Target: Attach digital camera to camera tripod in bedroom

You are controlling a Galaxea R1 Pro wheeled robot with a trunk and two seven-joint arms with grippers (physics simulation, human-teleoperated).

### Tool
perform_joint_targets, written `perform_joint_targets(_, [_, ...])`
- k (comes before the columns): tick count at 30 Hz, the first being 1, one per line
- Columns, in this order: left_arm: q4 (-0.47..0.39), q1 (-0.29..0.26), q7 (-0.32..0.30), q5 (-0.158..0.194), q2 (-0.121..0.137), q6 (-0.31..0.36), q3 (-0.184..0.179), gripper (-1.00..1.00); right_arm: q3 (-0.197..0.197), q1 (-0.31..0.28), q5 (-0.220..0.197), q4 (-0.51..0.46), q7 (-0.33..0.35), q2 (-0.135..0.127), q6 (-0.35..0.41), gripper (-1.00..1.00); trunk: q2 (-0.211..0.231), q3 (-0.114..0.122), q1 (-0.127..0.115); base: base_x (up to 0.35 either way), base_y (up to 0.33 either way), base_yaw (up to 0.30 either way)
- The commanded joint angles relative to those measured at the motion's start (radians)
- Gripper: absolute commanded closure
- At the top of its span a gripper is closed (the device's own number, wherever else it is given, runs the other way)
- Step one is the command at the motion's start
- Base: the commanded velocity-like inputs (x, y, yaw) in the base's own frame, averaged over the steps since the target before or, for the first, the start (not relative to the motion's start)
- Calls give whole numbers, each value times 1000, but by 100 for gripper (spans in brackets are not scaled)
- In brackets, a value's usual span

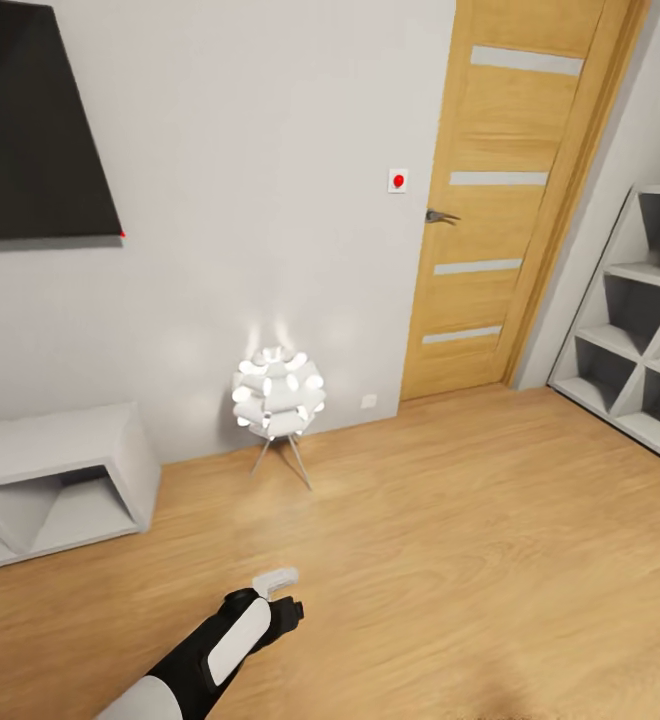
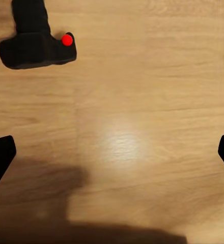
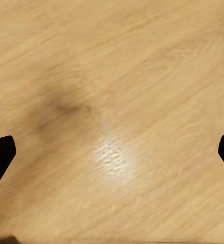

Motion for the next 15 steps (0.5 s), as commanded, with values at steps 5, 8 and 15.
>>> perform_joint_targets(5, [-2,-1,9,9,0,0,-4,-100,-5,-1,7,-2,8,1,5,-100,0,-1,0,114,99,-262])
perform_joint_targets(8, [-2,-1,9,9,0,0,-4,-100,-5,-1,6,-2,8,1,5,-100,0,-1,0,97,72,-262])
perform_joint_targets(15, [-2,-1,9,9,-1,0,-4,-100,-5,-1,6,-2,8,1,5,-100,0,-1,0,35,25,-262])
